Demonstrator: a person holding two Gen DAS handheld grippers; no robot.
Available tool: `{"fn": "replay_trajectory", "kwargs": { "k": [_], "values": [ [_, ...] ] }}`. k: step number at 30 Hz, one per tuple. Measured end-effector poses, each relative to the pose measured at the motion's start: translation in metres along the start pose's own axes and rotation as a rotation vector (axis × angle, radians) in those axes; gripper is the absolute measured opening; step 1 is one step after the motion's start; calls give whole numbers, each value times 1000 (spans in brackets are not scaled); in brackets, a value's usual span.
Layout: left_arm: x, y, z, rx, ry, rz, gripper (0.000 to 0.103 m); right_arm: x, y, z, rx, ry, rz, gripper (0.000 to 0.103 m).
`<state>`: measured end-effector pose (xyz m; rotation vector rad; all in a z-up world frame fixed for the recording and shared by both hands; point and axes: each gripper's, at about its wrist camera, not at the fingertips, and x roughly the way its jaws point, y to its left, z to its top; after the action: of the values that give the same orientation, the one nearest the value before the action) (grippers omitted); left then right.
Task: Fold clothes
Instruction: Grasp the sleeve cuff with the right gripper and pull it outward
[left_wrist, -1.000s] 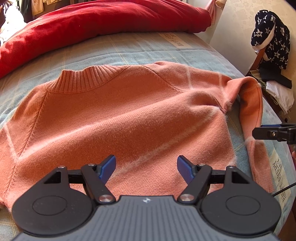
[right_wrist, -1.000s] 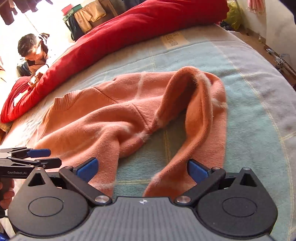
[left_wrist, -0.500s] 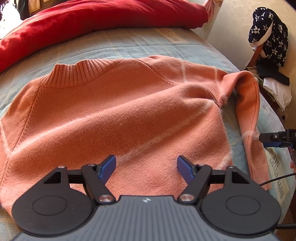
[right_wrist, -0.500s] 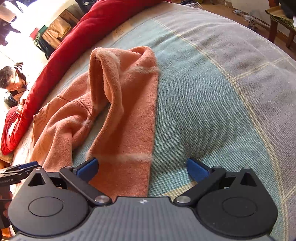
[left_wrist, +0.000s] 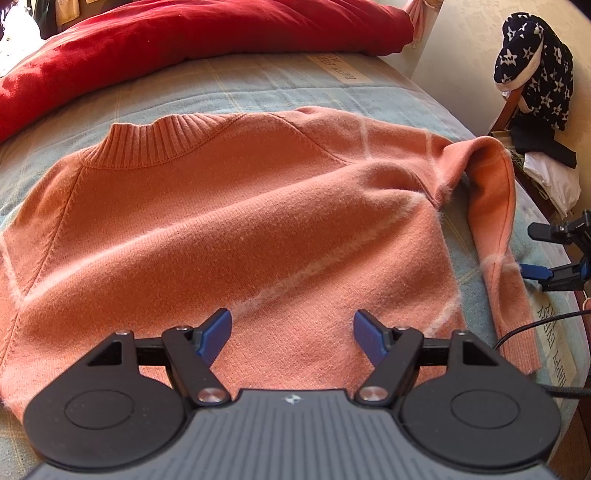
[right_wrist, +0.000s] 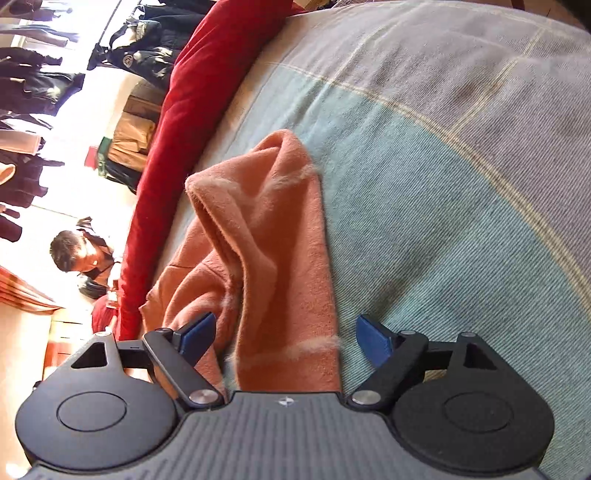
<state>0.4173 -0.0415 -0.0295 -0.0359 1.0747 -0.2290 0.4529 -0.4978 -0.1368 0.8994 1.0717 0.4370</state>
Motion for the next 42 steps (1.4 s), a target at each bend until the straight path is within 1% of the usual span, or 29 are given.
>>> {"fn": "replay_trajectory", "kwargs": {
  "k": [1,3,4,5,6,7,8,9,11,15,17,20,23,26,27,32,34,37,42],
  "values": [
    [0,0,0,-1,1,0,73,6,-3,0,4,5,-5,84],
    [1,-1,0,0,2,-1,73,11,-12,5,28,-16,37,81],
    [1,-2,0,3,2,-2,73,12,-17,7,44,-27,56,72],
    [2,-3,0,5,2,-3,73,13,-22,10,55,-31,57,64],
    [2,-3,0,8,3,-4,73,15,-26,12,64,-30,49,48],
    [2,-4,0,11,3,-6,73,17,-30,14,82,-28,38,27],
    [2,-5,0,13,4,-7,73,19,-33,16,100,-26,27,15],
    [3,-6,1,17,3,-8,73,22,-36,17,118,-25,35,9],
    [2,-8,1,22,6,-10,73,29,-37,16,138,-18,84,10],
    [4,-10,1,28,11,-15,73,33,-39,8,158,-26,127,10],
    [6,-10,1,26,13,-16,74,41,-41,10,176,-10,160,10],
    [8,-13,1,26,16,-16,74,57,-32,22,122,34,153,6],
    [10,-16,3,32,18,-16,74,66,-22,29,75,69,134,5],
    [9,-16,4,42,21,-13,74,56,-7,27,37,60,59,5],
    [9,-16,5,45,22,-12,74,53,1,27,6,54,24,7],
    [8,-14,7,45,24,-8,74,40,46,34,-211,41,-193,7],
    [8,-13,7,42,23,-6,74,34,61,41,-287,39,-268,6],
    [7,-12,8,39,21,-5,74,26,76,52,-420,29,-425,7],
    [5,-10,9,35,19,-3,74,19,81,77,-627,28,-698,7]
  ]
}}
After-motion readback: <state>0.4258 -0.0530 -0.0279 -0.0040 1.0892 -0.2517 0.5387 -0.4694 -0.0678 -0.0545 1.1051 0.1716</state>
